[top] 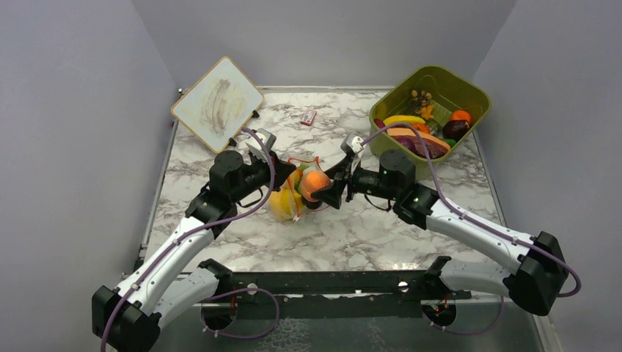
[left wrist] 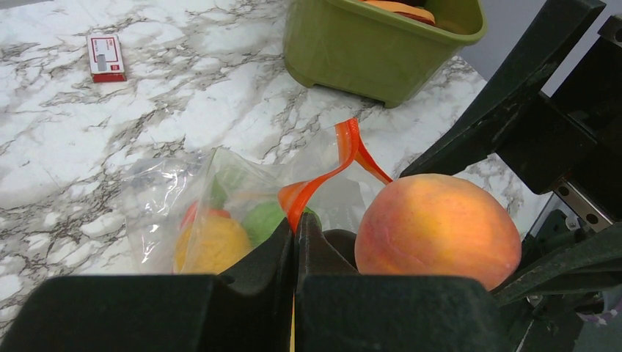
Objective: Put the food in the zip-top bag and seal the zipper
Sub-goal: Place the fake fruit in the zipper food storage bag.
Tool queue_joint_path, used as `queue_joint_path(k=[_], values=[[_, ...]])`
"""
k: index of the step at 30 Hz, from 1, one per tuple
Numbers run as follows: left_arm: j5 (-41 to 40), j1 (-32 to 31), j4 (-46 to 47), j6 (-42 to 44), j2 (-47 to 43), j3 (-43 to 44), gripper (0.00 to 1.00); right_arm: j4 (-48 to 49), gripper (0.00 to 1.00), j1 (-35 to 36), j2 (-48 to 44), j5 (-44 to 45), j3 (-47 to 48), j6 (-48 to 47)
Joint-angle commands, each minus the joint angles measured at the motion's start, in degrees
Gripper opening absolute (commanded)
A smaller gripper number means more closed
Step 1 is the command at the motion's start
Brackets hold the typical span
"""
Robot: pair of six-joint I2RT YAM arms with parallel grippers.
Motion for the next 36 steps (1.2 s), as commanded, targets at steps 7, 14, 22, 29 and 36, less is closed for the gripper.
queue_joint_path(k=[7,14,22,29,36], values=[[-0.1,-0.3,1.1,1.3,-2.1,0.4,0.0,5.2,0.48,1.9,4.2,4.3,2.0,-7.3],[1.4,-0.3,1.6,0.8,-2.1,0.3,0.0,8.3,0.49,4.7,9.0,8.7,3.6,-11.4],[2.5,-0.3,1.8,0.7,-2.0,0.3,0.0,11.8,0.51,6.3,13.4,14.9,4.5,-12.1],[3.1,-0.3,1.8,0.2,-1.6,0.4,0.0,16.2,0.52,6.4,14.3,18.4,1.7,-12.2],[3.6,-0.3,2.7,-0.5,-1.9,0.0,0.0,21.3,0.56,6.4,16.2,18.6,-0.1,-8.4]])
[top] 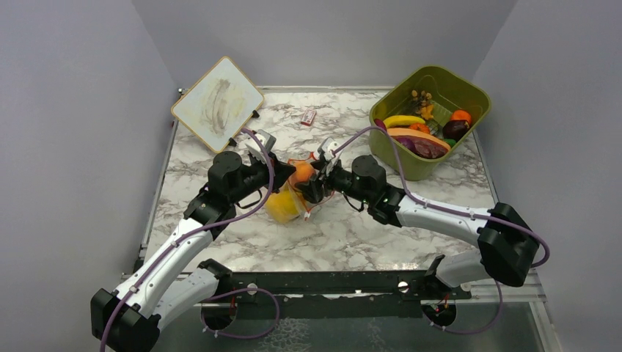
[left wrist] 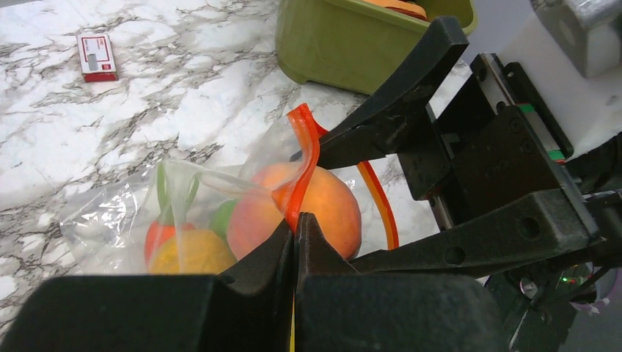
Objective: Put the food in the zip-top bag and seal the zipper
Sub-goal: Place the fake fruit in the zipper food storage bag.
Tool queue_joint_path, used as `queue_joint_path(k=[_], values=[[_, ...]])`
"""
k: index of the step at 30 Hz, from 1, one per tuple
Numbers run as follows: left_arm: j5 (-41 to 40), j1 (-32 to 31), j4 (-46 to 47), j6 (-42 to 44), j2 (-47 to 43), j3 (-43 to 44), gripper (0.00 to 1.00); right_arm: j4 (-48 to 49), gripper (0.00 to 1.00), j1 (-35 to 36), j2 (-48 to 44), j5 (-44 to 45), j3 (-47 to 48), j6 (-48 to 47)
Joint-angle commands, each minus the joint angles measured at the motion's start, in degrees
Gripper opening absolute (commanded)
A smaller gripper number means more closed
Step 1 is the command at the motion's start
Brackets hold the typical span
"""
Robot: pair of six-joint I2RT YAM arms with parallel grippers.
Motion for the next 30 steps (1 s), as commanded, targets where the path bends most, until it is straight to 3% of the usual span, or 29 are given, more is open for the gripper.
queue_joint_path(k=[1,12,16,22,28,30], values=[[2.4,-0.3,3.7,-0.8,-1.0,0.0,0.0,5.2,0.57,0.5,2.4,1.4,-0.3,2.5],[1.9,-0.4,3.4,-1.0,-0.5,0.1,0.0,-13.5,0.83,0.5,-5.6,-1.6,3.5,-0.7],[2.3,-0.3,3.8,-1.1,-0.5,0.0,0.0,-20.7,0.84,0.5,-11.0,-5.0,4.0,-4.0],[3.6,-0.3,5.4,-2.4,-0.2,-0.4,0.0,-28.0,0.74,0.5,-17.3,-15.9,3.0,-15.8],[5.3,-0.3,6.2,-3.7,0.4,-0.4,0.0,-25.8,0.48,0.5,-19.7,-23.2,-1.2,-21.9],[5.5,-0.3,6.7,-3.9,0.3,-0.6,0.0,-28.0,0.46,0.5,-16.7,-25.9,0.4,-22.7]])
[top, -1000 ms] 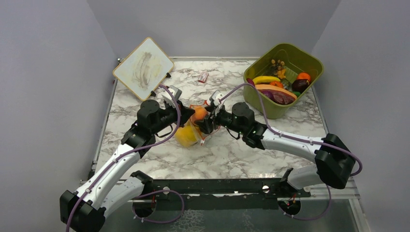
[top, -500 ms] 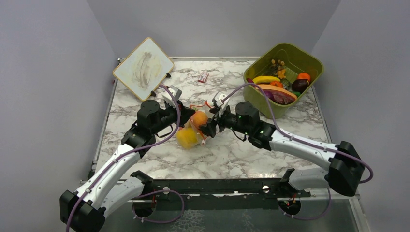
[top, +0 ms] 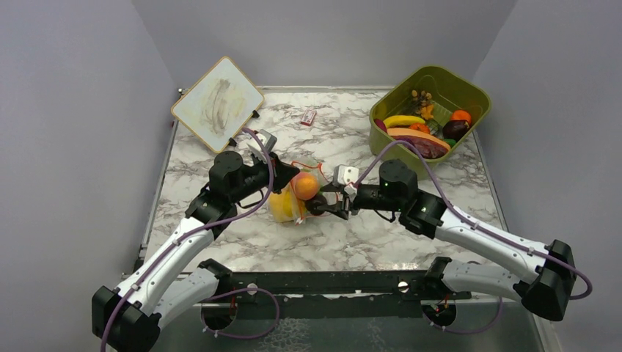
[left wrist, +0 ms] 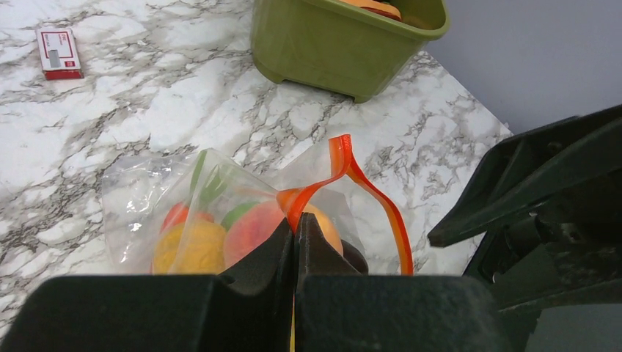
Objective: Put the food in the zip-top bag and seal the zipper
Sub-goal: Place the fake fruit in the zipper food storage bag, then zip the zipper food storage bag at the center of the board.
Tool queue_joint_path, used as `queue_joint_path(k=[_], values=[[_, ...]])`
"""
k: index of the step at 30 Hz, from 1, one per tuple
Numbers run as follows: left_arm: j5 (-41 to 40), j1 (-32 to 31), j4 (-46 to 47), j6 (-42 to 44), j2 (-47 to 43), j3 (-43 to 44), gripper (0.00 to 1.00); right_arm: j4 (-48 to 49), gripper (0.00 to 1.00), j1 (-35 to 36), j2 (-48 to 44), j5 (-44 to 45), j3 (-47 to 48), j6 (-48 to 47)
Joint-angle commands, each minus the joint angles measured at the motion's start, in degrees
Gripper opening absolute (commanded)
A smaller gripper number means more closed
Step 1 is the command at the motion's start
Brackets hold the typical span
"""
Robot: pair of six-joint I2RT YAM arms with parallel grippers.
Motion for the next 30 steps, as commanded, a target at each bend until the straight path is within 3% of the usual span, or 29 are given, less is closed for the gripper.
queue_joint_path(k=[1,16,19,30], values=[[2.6,-0.3,5.1,-1.3,-0.3,-0.2,0.0,-3.9,0.45,0.3,4.1,-9.0,1.1,-5.1],[3.3,-0.3,5.3,-1.5,0.2,-0.3,0.0,-0.9,0.51,2.4,10.8,-10.2,-0.4,-3.4],[3.7,-0.2,5.1,-1.4,0.6,-0.1,0.0,0.9,0.5,3.7,11.3,-6.5,-0.7,-3.3],[8.1,-0.3,6.8,-5.6,5.0,1.1,0.0,9.7,0.21,4.0,11.8,-2.9,-3.2,-1.7]])
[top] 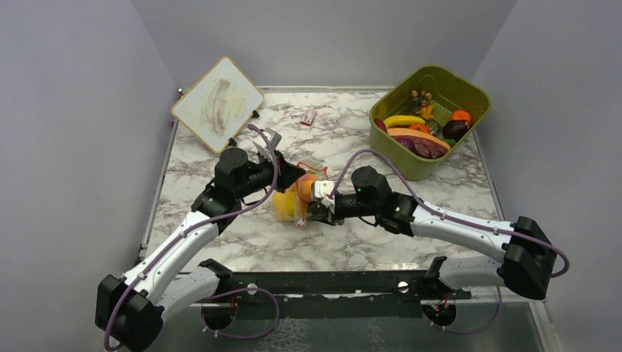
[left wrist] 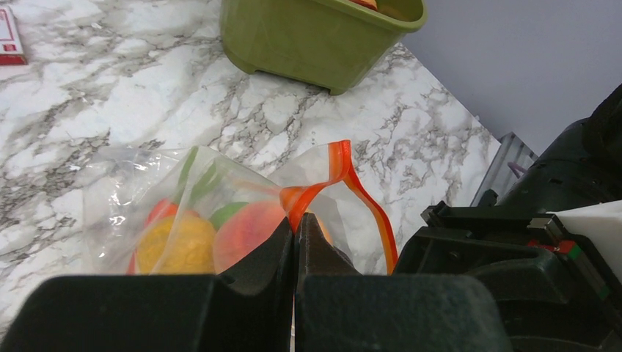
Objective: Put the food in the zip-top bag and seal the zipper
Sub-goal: Zip the zipper food storage bag at the center of the board.
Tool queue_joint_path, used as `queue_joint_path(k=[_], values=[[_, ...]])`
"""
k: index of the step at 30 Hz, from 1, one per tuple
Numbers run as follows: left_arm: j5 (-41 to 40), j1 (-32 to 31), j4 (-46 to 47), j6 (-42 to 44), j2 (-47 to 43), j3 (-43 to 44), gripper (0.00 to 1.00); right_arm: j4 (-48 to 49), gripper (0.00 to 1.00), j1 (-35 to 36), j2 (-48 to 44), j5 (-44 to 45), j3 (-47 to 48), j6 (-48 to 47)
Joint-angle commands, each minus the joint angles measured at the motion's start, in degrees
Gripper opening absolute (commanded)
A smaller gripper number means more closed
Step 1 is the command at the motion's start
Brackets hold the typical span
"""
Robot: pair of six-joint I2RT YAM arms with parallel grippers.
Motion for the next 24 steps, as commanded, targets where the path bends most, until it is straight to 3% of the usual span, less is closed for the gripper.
queue_joint_path(k=[1,3,8,12,17,20,21,24], values=[[4.7,-0.2,4.3,-3.0,2.0,1.1,0.0,5.8,0.2,0.4,0.8,1.1,-1.5,1.4],[5.1,-0.2,4.5,-3.2,2.4,1.1,0.0,4.9,0.21,0.3,1.5,0.9,-1.2,1.5],[4.4,-0.2,4.2,-2.3,2.2,0.8,0.0,0.9,0.4,0.3,0.8,-0.3,-0.8,1.0],[3.7,-0.2,3.9,-2.3,2.1,0.7,0.0,-1.7,0.41,0.5,0.8,1.3,-2.2,0.1],[3.8,-0.2,4.2,-2.2,2.1,0.5,0.0,1.9,0.24,0.7,-2.6,5.8,-5.2,0.2],[4.1,-0.2,4.9,-2.2,2.5,0.8,0.0,3.1,0.06,0.7,-3.9,5.8,-4.8,0.7],[4.7,-0.2,4.9,-1.9,2.8,1.2,0.06,3.7,0.02,0.7,-4.3,5.5,-4.6,1.4],[4.8,-0.3,1.5,2.1,2.9,4.8,0.45,6.7,0.01,0.7,-5.7,5.5,-4.8,5.6]])
